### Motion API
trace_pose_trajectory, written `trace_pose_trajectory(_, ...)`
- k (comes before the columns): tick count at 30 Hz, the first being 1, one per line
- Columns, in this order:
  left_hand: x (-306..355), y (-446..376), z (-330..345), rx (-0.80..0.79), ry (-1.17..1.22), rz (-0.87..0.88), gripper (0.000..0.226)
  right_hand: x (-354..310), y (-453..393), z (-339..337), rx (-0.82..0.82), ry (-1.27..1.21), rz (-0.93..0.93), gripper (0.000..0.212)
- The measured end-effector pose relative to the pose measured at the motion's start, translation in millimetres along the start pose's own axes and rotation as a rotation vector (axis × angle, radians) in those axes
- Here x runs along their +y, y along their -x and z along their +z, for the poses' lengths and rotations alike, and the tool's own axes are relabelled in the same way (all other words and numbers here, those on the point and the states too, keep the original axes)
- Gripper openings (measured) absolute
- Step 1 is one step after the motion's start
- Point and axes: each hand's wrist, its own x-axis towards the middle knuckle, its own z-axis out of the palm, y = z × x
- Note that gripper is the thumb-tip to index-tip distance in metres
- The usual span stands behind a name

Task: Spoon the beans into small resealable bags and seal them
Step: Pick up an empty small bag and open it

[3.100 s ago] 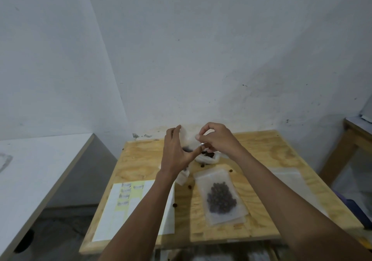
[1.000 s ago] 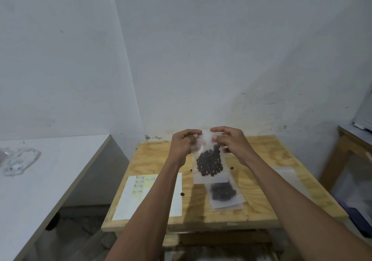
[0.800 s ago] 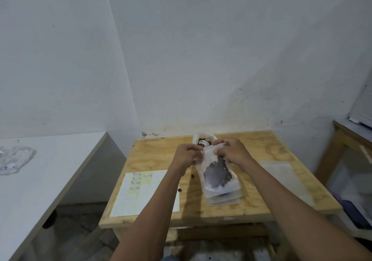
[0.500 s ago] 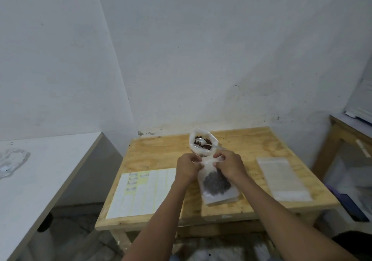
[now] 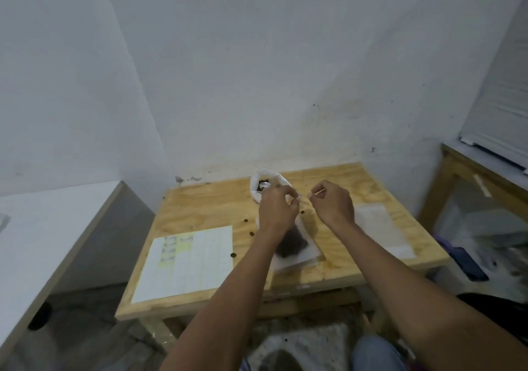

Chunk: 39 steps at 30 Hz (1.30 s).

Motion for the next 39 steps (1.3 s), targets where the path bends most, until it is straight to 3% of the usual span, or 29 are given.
trace_pose_trajectory(5,58.3,2.3,52.0,-0.180,0.045,-0.047,0.015,44.4,-16.4,-59.6,0.091,0.161,0.187,0.013)
trace_pose_trajectory(8,76.6,9.4,83.3,-0.294,0.053,-0.164,0.022,77.8,-17.5,-84.0,0.004,0.337,0.322,0.036)
trace_pose_trajectory(12,87.0,15.2,106.7,-0.388,0.006,-0.239,0.020,103.7,-8.5,-91.2,-0.134,0.359,0.426,0.062)
trace_pose_trajectory(18,98.2,12.9,120.5,-0.345,0.054,-0.350,0.021,101.6,-9.3,-87.8,-0.092,0.351,0.430,0.060)
trace_pose_trajectory(21,98.3,14.4,125.7,-0.298,0.099,-0.415,0.025,103.9,-9.6,-88.3,-0.002,0.332,0.406,0.040)
trace_pose_trajectory(24,97.8,14.2,128.9,-0.252,0.139,-0.469,0.036,104.5,-9.2,-92.8,0.117,0.188,0.337,0.024)
trace_pose_trajectory(27,99.3,11.4,127.3,-0.178,0.235,-0.524,0.041,100.2,-11.1,-100.1,0.179,-0.020,0.301,0.025)
trace_pose_trajectory(32,105.6,-8.4,105.9,-0.021,0.750,-0.704,0.038,77.9,-17.6,-109.5,0.232,-0.378,0.283,0.017)
trace_pose_trajectory(34,102.9,-18.6,92.5,0.010,0.871,-0.679,0.036,65.9,-20.6,-111.9,0.169,-0.490,0.243,0.009)
trace_pose_trajectory(39,88.6,-36.2,30.4,-0.003,0.877,-0.434,0.027,23.7,-25.5,-117.5,0.021,-0.730,0.098,0.024)
